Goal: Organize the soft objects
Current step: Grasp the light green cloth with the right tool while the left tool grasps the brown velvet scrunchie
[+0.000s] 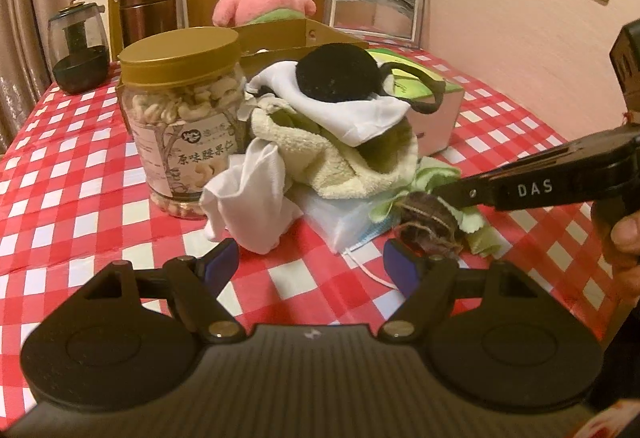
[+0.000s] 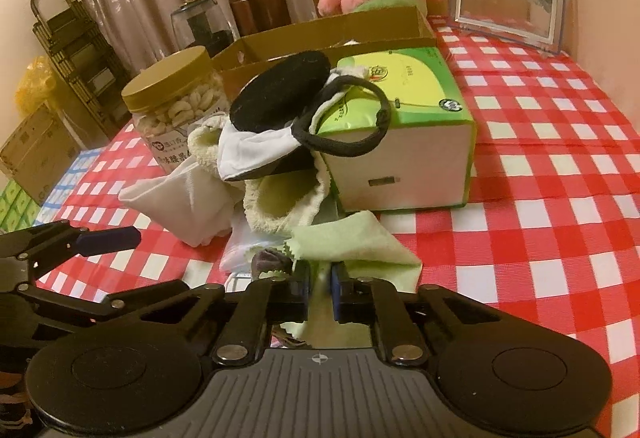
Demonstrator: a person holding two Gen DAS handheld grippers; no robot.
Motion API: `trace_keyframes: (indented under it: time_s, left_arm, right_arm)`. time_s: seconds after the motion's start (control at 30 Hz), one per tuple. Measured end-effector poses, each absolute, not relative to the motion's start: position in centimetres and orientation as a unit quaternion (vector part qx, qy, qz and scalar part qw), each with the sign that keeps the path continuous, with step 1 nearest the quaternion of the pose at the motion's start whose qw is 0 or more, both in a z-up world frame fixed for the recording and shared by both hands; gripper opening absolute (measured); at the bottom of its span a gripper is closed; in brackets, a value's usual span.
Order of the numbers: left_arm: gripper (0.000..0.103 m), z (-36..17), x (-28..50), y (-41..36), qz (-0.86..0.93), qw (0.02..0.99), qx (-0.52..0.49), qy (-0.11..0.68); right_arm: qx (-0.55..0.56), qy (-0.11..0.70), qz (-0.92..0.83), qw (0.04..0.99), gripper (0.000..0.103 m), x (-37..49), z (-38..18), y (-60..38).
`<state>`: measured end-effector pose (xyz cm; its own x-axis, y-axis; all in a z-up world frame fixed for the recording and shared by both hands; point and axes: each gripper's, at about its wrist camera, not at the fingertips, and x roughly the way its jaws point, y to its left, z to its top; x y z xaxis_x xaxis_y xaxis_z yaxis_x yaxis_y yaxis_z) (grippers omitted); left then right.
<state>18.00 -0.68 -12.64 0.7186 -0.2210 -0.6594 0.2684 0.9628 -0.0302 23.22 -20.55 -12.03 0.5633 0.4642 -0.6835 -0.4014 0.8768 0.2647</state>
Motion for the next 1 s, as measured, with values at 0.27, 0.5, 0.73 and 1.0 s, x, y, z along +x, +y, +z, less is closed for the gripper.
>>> trace_keyframes:
  time_s: [0.27,0.5,0.73,1.0]
  left_arm:
    - [0.079,-12.7,17.8,-2.8,-0.162,0.922,0.037,0.349]
    - [0.078,-13.1,18.1,-5.9,-0.194,0.919,0.064,0.337]
    - [0.069,-14.3,19.3,-8.3,-0.205,0.913,0.080,0.342]
    - [0.051,-15.4,20.0,-9.2,-0.201,0.912,0.082,0.349]
  right_arm:
    - [0.062,0.382,0.232,0.892,0.004,22.5,-10.7,-21.9]
    - [0.069,0.373,0.216,0.900,0.004,22.3,-9.9,-23.3]
    - [0.051,0.368,0.190,0.909,0.004,22.3,-9.8,-24.1]
    - [0.052,0.373,0.183,0.908,0.004,22.5,-10.1,-24.5]
